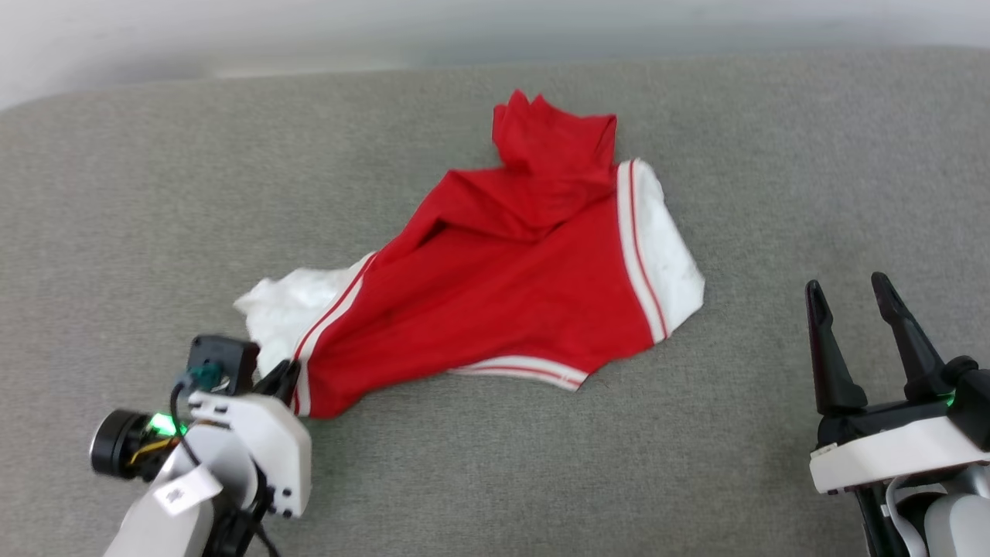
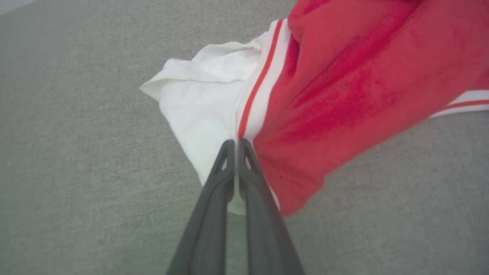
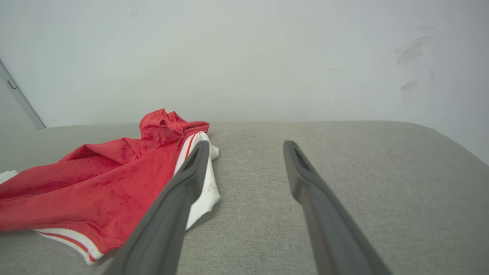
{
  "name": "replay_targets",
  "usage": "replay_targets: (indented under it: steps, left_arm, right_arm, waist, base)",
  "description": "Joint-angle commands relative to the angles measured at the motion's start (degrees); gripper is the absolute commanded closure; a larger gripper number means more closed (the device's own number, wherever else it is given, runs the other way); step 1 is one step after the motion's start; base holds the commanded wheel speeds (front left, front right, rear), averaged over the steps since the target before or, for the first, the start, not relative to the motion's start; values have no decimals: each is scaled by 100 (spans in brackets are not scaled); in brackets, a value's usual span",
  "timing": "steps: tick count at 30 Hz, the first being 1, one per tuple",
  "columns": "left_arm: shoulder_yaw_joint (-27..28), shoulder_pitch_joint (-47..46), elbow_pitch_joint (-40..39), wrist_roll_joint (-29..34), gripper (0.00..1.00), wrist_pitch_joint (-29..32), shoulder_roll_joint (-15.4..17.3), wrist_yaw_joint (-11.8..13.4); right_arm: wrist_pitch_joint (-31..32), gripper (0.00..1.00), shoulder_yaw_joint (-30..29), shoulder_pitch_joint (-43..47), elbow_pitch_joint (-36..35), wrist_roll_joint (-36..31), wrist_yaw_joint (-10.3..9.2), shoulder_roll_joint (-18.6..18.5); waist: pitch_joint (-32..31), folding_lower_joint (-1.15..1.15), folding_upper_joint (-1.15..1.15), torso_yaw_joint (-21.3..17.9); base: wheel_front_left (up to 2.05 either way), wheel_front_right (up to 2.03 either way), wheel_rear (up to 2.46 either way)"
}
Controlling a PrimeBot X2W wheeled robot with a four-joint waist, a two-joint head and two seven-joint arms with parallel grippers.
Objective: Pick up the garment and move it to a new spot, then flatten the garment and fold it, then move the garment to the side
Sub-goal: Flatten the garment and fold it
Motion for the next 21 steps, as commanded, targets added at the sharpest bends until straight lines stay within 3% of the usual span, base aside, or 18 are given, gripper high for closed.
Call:
replay_targets:
  steps: [1,11,12,13,21]
  left_arm:
    - [83,242,-98,-60,100,-67,68,76]
    - [57,1912,-914,-370,100,8,221,201]
    - [63,1912,-940,-350,68,-67,200,211]
    - [69,1890,-963,-329,0,-165,176,231]
    - [-10,1408,-1243,2,0,-1237,1,107]
  right_arm:
    - [33,0,-4,91,20,27,-2,-23]
    - [201,0,32,329,122,83,-2,12]
    - [209,0,40,338,136,86,-2,14]
    - [216,0,52,338,145,85,-2,17]
    - [285,0,94,289,105,96,-2,-37]
  waist:
    - [-269,0,0,208]
    - [-724,0,0,356]
    - [-738,0,0,349]
    - [-746,0,0,339]
    - [-728,0,0,199]
  base:
    - [0,0,0]
    - [0,0,0]
    - [0,0,0]
    - [0,0,0]
    - [0,0,0]
